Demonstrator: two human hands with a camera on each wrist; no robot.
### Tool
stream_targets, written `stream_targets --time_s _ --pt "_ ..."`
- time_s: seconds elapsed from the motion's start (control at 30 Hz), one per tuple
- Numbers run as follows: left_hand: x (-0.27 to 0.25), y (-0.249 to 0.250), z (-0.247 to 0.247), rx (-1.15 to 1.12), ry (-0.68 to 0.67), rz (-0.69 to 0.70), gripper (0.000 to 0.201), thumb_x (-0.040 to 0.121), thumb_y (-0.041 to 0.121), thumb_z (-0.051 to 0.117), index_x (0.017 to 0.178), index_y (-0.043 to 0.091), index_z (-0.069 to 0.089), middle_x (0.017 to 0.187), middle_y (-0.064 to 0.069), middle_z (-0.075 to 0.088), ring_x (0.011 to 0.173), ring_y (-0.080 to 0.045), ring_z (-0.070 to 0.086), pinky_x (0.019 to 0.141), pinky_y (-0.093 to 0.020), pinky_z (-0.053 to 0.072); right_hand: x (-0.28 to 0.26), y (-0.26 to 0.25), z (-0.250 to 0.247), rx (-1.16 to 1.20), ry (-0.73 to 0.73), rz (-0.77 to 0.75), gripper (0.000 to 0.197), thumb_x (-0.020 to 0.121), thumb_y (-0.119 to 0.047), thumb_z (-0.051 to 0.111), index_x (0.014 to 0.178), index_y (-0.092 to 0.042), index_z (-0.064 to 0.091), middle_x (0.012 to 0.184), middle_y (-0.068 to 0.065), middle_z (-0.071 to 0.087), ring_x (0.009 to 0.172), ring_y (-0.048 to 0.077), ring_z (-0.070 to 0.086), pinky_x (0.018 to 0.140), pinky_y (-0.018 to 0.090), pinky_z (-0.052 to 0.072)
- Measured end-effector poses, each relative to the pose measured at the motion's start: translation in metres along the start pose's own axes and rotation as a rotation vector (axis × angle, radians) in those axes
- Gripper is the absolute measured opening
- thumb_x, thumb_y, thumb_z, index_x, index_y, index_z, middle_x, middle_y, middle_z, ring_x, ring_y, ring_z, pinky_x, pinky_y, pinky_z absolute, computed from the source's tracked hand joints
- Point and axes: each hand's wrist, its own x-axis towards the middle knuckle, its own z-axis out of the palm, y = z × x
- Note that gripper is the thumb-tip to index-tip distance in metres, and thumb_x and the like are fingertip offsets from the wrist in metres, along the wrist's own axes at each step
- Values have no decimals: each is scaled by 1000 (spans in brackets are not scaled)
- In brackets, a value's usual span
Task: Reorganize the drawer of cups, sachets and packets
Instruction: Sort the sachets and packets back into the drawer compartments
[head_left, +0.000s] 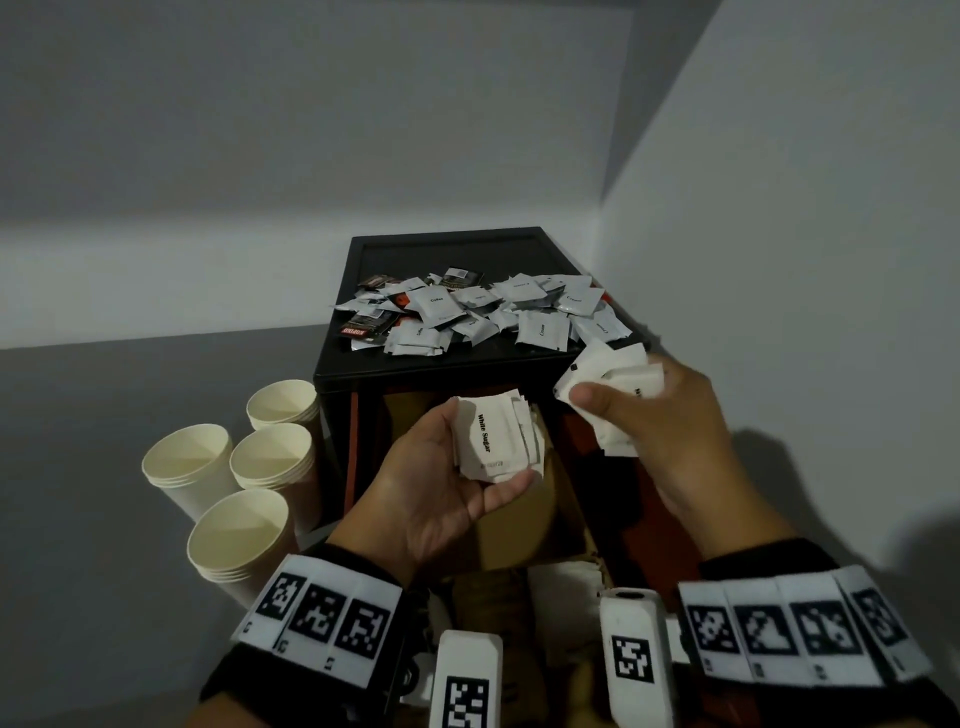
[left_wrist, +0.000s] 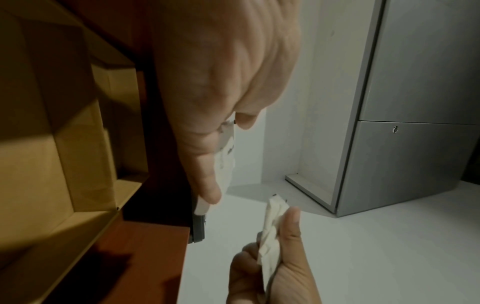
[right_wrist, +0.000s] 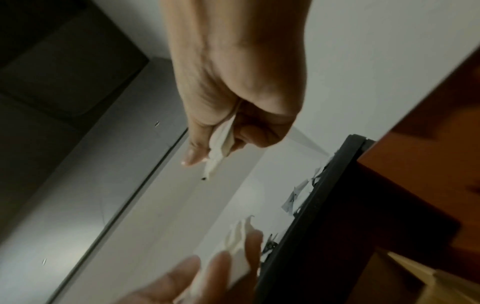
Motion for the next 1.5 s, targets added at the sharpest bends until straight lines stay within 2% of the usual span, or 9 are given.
stream_targets --time_s 0.27,0.43,0.57,0.73,0.97,1.1,1.23,1.3,1.5 --pt "8 -9 10 -14 27 176 30 101 11 32 125 9 51 103 -17 68 77 -27 70 61 -40 60 -6 7 25 120 -172 147 18 60 -13 78 75 -12 68 68 -1 73 64 11 70 55 21 54" --pt "10 -14 11 23 23 338 38 98 -1 34 134 9 44 124 -20 60 109 -38 60 78 -46 56 -9 12 38 5 -154 146 23 66 -14 81 86 -11 70 81 3 74 77 18 71 70 33 57" --pt "12 -15 12 11 77 409 40 96 -3 39 135 7 41 128 -25 56 113 -43 56 70 -42 57 -13 11 43 -27 -127 128 20 68 -12 81 84 -13 69 80 5 73 74 18 70 66 35 59" --pt "11 -16 13 -35 123 486 36 93 -9 38 126 5 46 101 -16 62 85 -28 63 57 -32 58 -21 13 48 -55 -162 135 20 70 -10 79 80 -23 66 80 1 72 70 12 68 59 27 57" --pt "9 -4 11 -198 246 420 21 96 0 42 98 18 53 87 -10 62 57 -18 67 56 -32 58 -7 1 25 -21 -147 175 22 72 -3 75 91 -10 66 83 7 72 66 14 70 51 23 54" --pt "5 6 7 -231 264 321 29 99 20 42 125 10 51 119 -15 61 91 -26 64 92 -43 47 7 -14 5 -93 -104 103 36 69 -7 77 99 -17 60 91 4 70 81 18 68 68 33 56" --pt "5 8 8 -183 278 262 29 99 18 42 126 7 45 120 -18 58 97 -31 62 82 -41 49 8 -31 6 -385 -299 -37 46 67 -11 80 97 -31 52 85 -13 57 64 -9 57 56 9 46" --pt "3 6 10 -176 223 210 33 100 20 39 127 5 44 124 -22 57 107 -37 61 80 -43 50 5 -36 14 -602 -451 -109 59 67 -17 82 113 -37 52 99 -22 53 83 -10 54 65 5 41" --pt "-3 3 13 -131 78 157 39 101 29 35 100 2 62 88 -18 72 70 -29 71 52 -41 58 5 -31 37 -931 -673 -170 86 71 -18 80 144 -23 35 146 -5 40 133 8 37 102 19 29"
